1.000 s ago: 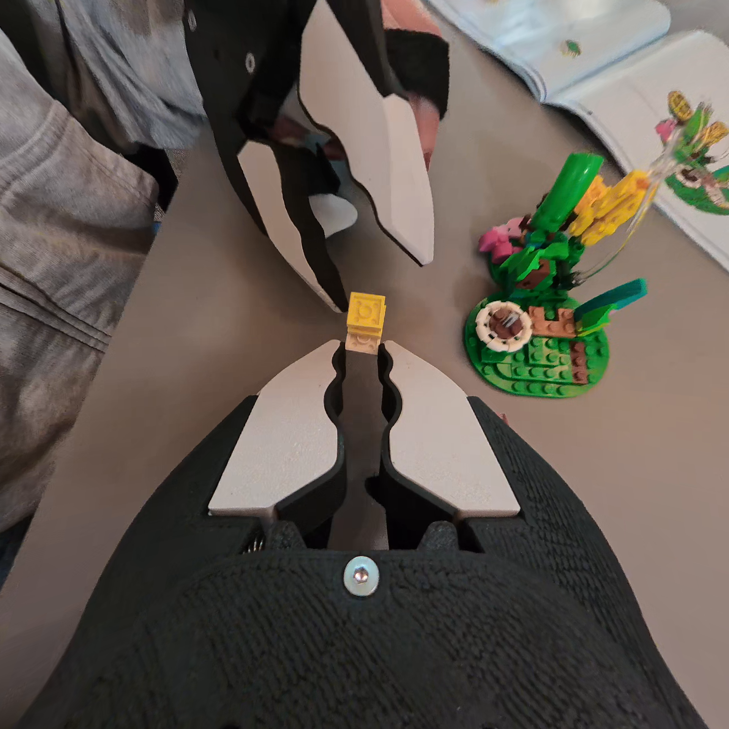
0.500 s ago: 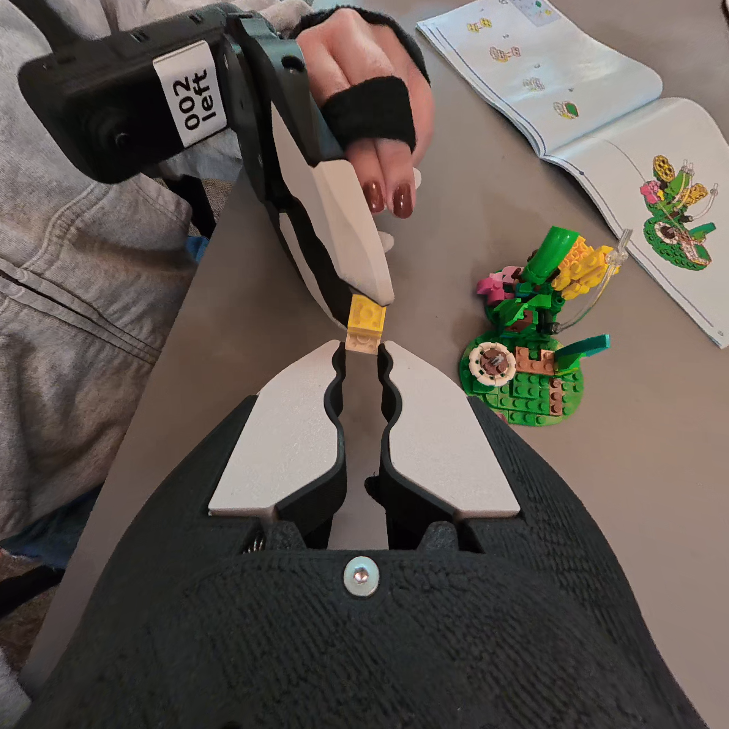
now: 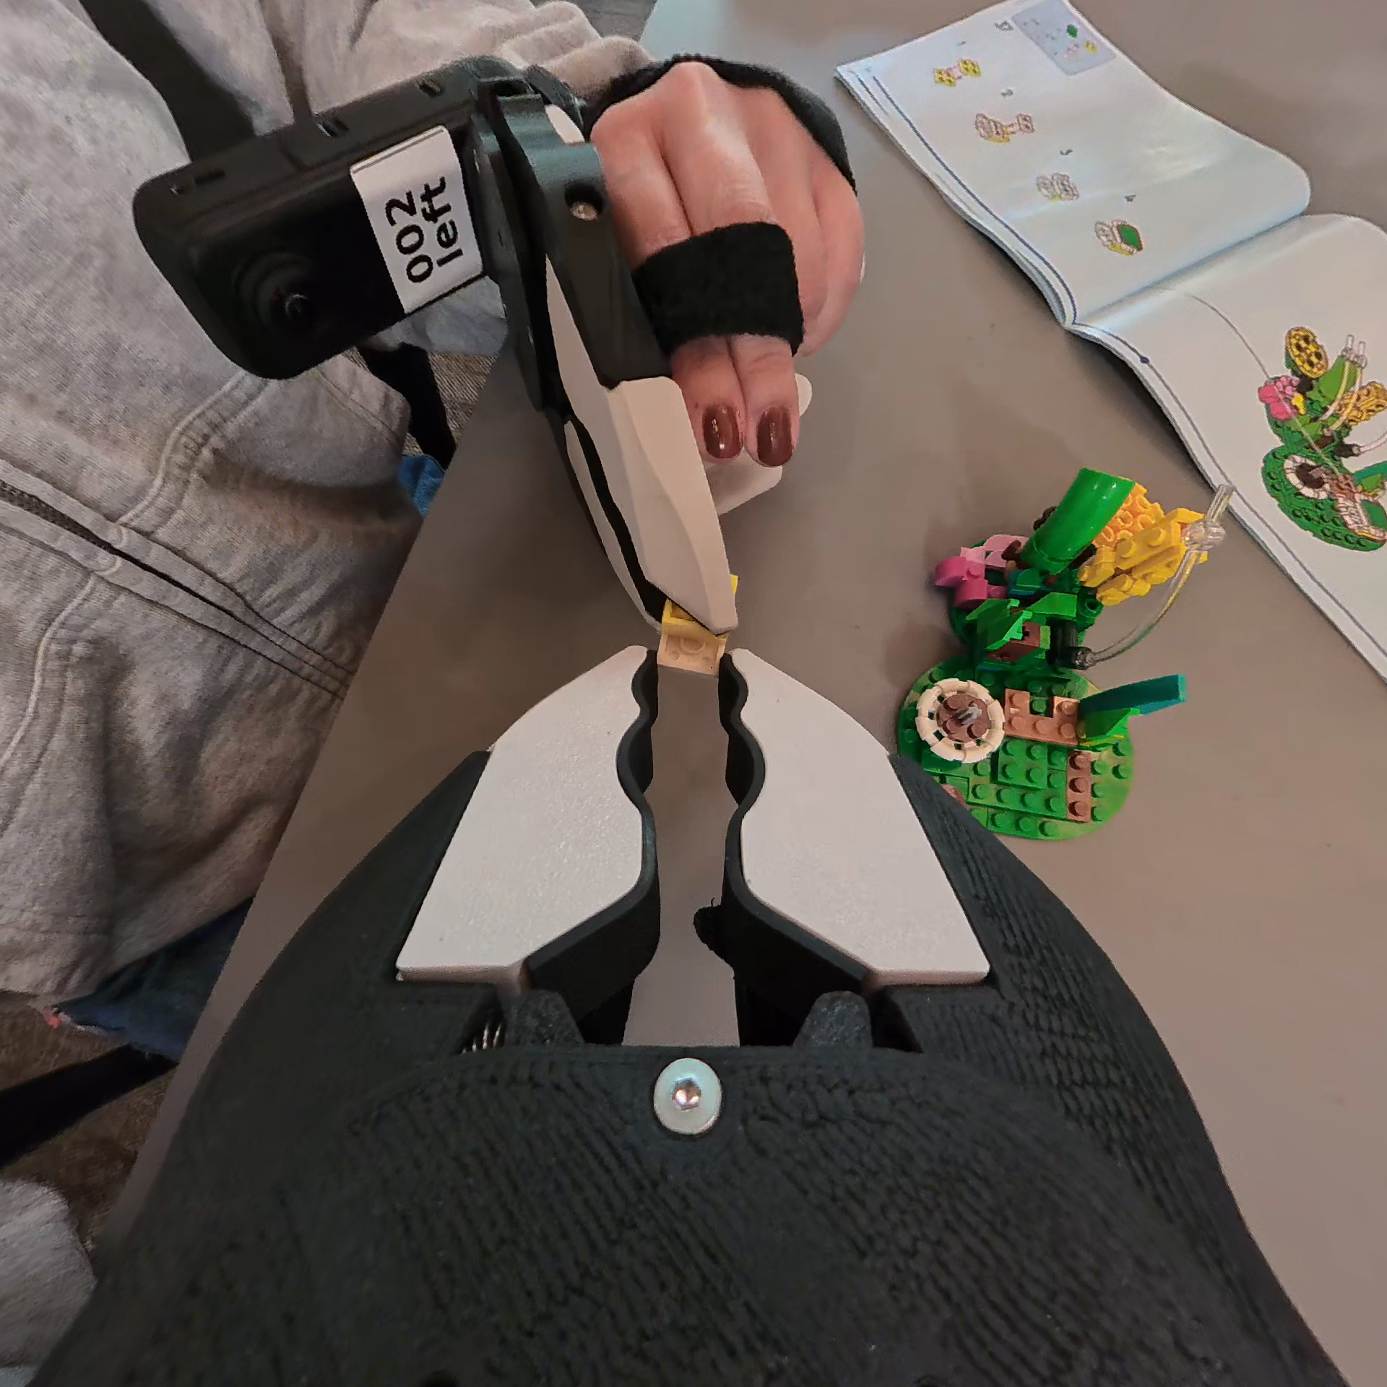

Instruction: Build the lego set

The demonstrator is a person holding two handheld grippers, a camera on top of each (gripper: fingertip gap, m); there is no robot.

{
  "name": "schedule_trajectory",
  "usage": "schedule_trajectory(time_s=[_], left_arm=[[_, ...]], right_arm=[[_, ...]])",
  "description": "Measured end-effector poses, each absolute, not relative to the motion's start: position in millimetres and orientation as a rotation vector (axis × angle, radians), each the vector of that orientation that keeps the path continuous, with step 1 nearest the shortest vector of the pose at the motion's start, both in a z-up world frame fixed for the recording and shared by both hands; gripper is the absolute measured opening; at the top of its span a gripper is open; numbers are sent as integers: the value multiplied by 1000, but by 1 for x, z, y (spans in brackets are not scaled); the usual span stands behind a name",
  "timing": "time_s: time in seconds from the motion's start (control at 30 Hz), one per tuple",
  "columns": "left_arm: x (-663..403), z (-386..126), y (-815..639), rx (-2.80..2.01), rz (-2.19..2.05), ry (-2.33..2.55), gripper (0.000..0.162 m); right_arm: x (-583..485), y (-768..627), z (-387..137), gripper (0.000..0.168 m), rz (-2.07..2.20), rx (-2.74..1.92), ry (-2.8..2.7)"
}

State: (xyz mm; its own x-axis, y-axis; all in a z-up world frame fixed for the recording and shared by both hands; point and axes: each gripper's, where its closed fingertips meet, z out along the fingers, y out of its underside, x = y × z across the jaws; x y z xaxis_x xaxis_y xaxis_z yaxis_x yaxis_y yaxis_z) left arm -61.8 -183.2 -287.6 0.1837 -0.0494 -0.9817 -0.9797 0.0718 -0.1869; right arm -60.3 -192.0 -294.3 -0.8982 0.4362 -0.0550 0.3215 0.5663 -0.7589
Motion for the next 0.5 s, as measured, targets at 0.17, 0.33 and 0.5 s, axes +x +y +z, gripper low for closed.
schedule_trajectory(time_s=[0.17,0.33,0.5], left_arm=[[-58,-284,-186,-1243,963,1144,14],[-52,-289,-186,-1220,990,1271,14],[-64,-318,-187,-1333,998,1350,14]], right_arm=[[-56,-195,-290,14,1303,-643,-2667],[-49,-195,-294,14,1288,-650,-2737],[-48,-195,-260,0,1583,-659,-2602]])
